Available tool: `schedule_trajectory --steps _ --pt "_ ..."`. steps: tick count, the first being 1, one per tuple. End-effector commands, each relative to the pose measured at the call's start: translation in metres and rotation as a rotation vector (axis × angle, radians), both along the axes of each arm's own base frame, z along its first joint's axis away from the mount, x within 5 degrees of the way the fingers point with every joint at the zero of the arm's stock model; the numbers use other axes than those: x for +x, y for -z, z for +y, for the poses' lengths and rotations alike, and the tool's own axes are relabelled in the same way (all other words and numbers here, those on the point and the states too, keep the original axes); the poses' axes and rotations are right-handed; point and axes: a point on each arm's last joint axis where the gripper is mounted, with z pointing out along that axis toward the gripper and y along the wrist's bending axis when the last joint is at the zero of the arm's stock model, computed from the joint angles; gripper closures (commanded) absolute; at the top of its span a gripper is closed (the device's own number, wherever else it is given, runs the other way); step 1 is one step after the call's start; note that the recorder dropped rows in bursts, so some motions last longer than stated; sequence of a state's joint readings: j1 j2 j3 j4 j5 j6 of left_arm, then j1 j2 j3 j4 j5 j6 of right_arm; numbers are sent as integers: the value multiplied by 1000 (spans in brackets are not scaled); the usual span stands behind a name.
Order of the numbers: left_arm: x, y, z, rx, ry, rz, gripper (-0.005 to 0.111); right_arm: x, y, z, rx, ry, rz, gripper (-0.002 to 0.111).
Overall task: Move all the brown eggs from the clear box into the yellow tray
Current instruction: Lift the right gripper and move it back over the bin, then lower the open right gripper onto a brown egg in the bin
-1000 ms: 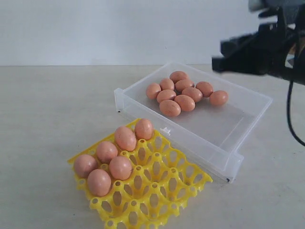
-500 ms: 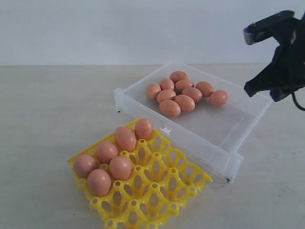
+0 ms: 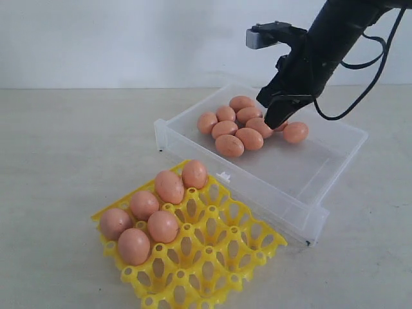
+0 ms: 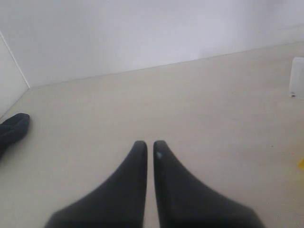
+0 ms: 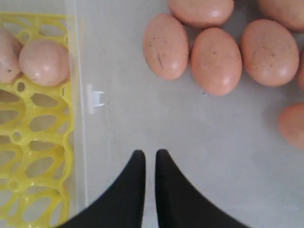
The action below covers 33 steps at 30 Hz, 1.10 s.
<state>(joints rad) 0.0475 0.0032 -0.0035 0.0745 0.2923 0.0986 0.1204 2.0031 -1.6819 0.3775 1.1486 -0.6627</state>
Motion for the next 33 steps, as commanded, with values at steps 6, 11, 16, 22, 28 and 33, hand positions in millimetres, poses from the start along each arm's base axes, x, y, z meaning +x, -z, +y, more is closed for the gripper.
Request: schedule_trajectory --steps 6,11,16,22,28,33 --pt "0 1 0 -3 -2 0 103 29 22 17 -49 -112 -265 51" --pt "0 1 0 -3 -2 0 103 42 29 15 -71 -83 -364 52" --pt "0 1 0 -3 -2 0 103 48 48 16 -79 -71 -358 52" --pt "0 1 0 -3 -2 0 103 54 67 17 -73 -58 -340 52" --pt "0 1 0 -3 -2 0 103 60 98 17 -73 -36 -312 52" --pt "0 1 0 -3 -2 0 103 58 116 18 -71 -45 -250 52"
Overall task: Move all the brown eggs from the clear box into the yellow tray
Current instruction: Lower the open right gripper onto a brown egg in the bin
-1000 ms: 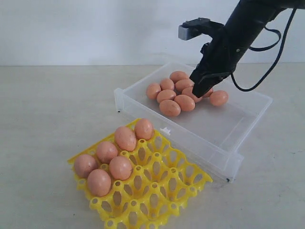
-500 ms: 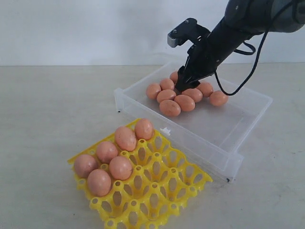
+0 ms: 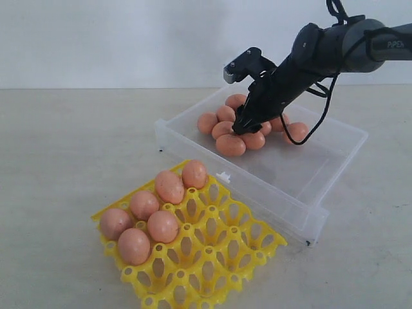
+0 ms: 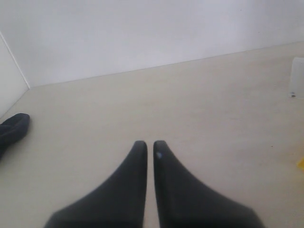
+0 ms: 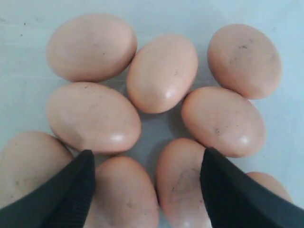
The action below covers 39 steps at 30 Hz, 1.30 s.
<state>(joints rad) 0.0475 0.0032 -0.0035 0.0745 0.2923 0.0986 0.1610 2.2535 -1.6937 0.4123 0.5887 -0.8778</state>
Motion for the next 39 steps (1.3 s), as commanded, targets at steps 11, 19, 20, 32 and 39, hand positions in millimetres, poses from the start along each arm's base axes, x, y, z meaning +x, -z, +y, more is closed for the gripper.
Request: schedule_trajectory --steps 11,19,20,32,39 --pt "0 1 0 -3 -2 0 103 4 2 -1 29 78 -33 52" --pt "0 1 0 -3 -2 0 103 6 26 -4 56 186 43 52" --pt "0 1 0 -3 -2 0 103 6 28 -5 72 224 58 52" --pt "0 1 0 -3 -2 0 103 -2 31 -4 95 272 165 102" --pt "0 1 0 -3 -2 0 103 -4 -11 -4 113 257 89 108"
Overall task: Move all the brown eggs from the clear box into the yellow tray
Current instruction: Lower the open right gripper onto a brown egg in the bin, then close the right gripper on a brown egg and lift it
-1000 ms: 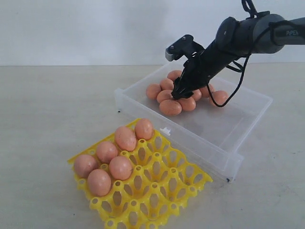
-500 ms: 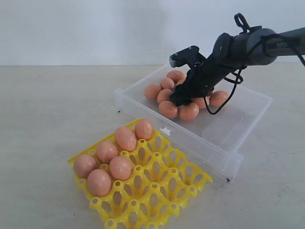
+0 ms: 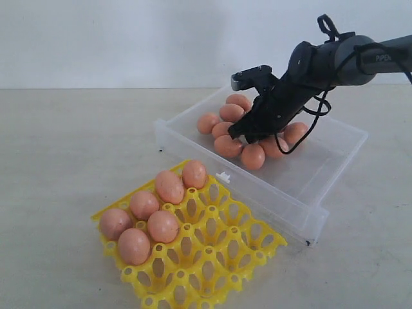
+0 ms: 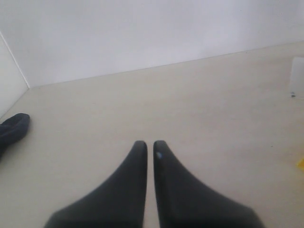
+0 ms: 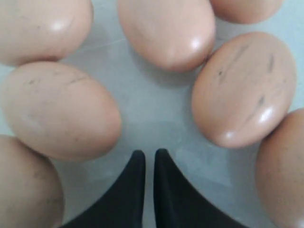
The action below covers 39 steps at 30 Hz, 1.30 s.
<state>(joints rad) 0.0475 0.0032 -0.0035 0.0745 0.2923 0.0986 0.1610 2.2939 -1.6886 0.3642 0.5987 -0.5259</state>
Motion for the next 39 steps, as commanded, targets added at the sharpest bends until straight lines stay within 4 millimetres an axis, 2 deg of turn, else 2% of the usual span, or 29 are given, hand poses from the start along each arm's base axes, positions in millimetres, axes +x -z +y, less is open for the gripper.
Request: schedule_trajectory --steps 1,4,7,12,14,18,20,24,28,31,35,39 --pt "0 1 0 -3 -2 0 103 -3 -42 -2 2 -12 -80 108" --pt "0 1 0 -3 -2 0 103 -9 -68 -2 11 -21 -101 108" --pt "0 1 0 -3 -2 0 103 -19 -83 -2 -3 -82 -65 108" --pt "0 1 0 -3 -2 0 103 -36 -81 -5 -139 -344 44 105" --pt "0 1 0 -3 -2 0 103 -39 -75 -7 -169 -397 77 94" --pt "0 1 0 -3 -2 0 103 -34 -69 -7 -201 -443 38 60" --pt "0 1 0 -3 -2 0 103 -29 -69 -7 -209 -425 -5 51" --pt "0 1 0 -3 -2 0 103 -24 -68 -10 -214 -334 -31 53" --pt "0 1 0 -3 -2 0 103 -19 -69 -14 -141 -49 -15 53" --pt "0 1 0 -3 -2 0 103 -18 -69 -18 -125 90 4 53" --pt "0 1 0 -3 -2 0 103 -18 -69 -20 -141 120 16 53" --pt "0 1 0 -3 -2 0 103 -14 -58 -19 -138 124 4 53"
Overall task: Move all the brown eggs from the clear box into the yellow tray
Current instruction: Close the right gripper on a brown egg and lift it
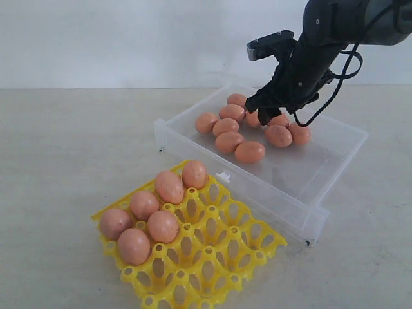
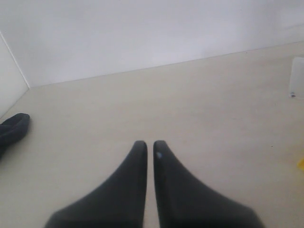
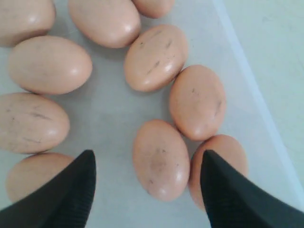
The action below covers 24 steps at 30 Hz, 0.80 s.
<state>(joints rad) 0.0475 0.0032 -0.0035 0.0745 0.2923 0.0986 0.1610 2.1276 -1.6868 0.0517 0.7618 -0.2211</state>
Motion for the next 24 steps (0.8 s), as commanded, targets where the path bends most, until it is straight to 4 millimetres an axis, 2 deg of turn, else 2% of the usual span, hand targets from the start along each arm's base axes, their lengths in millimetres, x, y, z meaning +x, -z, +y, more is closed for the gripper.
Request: schedule_trajectory --steps 1,10,17,19,24 --pt "0 1 0 -3 -2 0 103 6 16 -1 -7 9 -4 53" --pt "0 1 0 -3 -2 0 103 10 53 -1 -41 -26 53 53" --pt "0 1 0 -3 -2 0 103 11 68 -2 -53 -17 86 54" --pt "0 1 0 -3 -2 0 103 11 68 -2 -49 -7 87 64" --pt "0 1 0 -3 -2 0 103 11 67 -2 -48 -5 85 109"
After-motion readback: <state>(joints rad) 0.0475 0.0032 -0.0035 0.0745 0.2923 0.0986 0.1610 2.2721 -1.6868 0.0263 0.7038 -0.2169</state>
